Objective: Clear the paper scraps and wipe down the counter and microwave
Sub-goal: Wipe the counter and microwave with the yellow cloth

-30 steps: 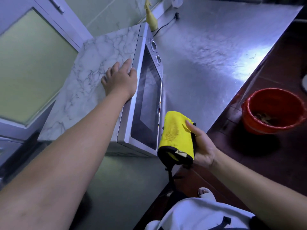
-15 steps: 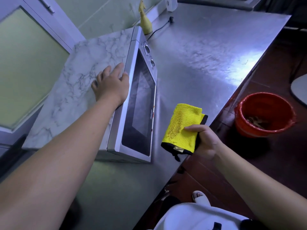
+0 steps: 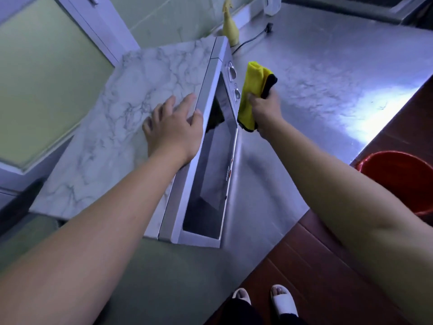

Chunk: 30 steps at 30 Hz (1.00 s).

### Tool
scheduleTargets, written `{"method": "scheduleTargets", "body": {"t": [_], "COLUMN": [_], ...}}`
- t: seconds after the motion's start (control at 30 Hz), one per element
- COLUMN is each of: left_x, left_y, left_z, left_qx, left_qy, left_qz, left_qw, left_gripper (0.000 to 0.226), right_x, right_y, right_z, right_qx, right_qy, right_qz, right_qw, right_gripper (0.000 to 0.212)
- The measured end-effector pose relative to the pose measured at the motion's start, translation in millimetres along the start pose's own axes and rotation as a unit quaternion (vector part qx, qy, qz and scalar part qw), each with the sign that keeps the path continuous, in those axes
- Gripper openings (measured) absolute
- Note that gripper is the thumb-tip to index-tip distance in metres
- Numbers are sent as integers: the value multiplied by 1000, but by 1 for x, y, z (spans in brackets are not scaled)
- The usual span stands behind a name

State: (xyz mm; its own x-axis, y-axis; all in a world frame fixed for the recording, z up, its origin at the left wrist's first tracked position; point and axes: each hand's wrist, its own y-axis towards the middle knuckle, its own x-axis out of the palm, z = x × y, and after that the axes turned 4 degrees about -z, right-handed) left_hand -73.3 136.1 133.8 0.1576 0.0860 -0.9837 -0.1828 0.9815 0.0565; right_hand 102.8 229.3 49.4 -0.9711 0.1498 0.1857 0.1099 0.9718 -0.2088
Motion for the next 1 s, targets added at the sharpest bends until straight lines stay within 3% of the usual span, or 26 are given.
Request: {"method": "scheduleTargets", "body": {"t": [0.3, 0.5, 0.6, 0.77, 1.0], "left_x": [4, 2, 1, 1, 0], "left_y": [2, 1, 1, 1, 2], "left_z": [-1, 2, 4, 3, 4], "left_qx": [6, 0, 4, -1, -6], "left_qy": [12, 18, 21, 25, 26], "left_qz": [6, -7, -8, -9, -15], "left_qw": [1000, 1000, 1000, 1000, 1000], "left_gripper": [46, 47, 47, 47, 49], "right_x": [53, 43, 37, 28, 11], "right_y": [-14, -80, -124, -203, -269], "right_z": [17, 40, 51, 79, 95], "right_qx": [-21, -30, -5, 66, 90], "right_qy": [94, 42, 40, 50, 78], "right_qz": [35, -13, -30, -64, -176], "right_qw": [995, 999, 999, 995, 977], "right_gripper": [13, 33, 25, 33, 49]}}
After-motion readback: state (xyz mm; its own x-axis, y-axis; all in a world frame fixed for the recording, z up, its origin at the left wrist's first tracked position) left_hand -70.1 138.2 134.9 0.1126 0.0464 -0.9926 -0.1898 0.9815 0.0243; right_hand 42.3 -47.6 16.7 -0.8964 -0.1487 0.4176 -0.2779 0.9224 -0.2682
